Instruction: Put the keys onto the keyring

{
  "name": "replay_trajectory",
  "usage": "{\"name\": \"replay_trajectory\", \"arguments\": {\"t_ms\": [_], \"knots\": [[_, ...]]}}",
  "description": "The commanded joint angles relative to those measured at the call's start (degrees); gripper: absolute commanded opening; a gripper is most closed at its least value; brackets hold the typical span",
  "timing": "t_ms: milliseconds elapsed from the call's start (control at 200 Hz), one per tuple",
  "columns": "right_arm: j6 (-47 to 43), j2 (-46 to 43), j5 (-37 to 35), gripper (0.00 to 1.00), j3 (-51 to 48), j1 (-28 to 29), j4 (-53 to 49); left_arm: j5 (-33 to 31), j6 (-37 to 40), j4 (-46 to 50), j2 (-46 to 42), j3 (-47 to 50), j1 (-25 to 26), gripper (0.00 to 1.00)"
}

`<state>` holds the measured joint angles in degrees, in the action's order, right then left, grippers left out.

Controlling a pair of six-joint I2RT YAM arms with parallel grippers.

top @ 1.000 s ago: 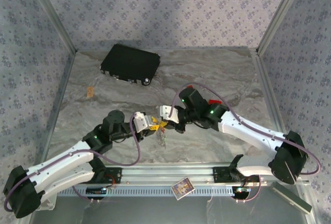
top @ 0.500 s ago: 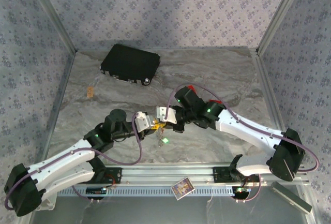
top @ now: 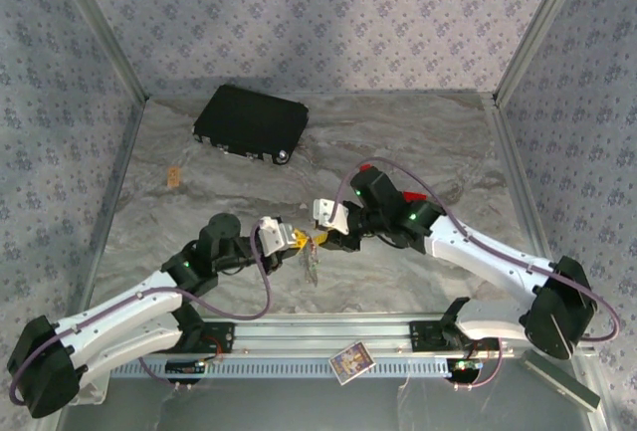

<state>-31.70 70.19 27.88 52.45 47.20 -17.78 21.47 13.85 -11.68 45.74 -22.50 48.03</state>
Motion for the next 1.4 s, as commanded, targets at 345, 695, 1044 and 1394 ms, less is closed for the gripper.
{"name": "replay_trajectory", "arguments": {"t_ms": [345, 695, 1044, 1394], "knots": [[3.28, -1.11, 1.48, 0.14, -2.28, -0.32, 3.06, 1.36, -2.33, -6.24, -1.74, 1.76, 0.31, 0.00], [2.12, -1.49, 0.27, 0.00, -2.07, -0.53, 1.52, 2.32, -2.24, -7.33, -1.83, 1.57, 0.31, 0.00], [2.38, -0.02, 0.86, 0.05, -1.90, 0.10, 2.00, 4.12, -2.42, -9.69, -1.20, 1.68, 0.31, 0.00], [4.00, -2.87, 3.93, 0.24, -3.53, -0.07, 5.14, 4.10, -2.51, -10.10, -1.19, 2.00, 0.31, 0.00]]}}
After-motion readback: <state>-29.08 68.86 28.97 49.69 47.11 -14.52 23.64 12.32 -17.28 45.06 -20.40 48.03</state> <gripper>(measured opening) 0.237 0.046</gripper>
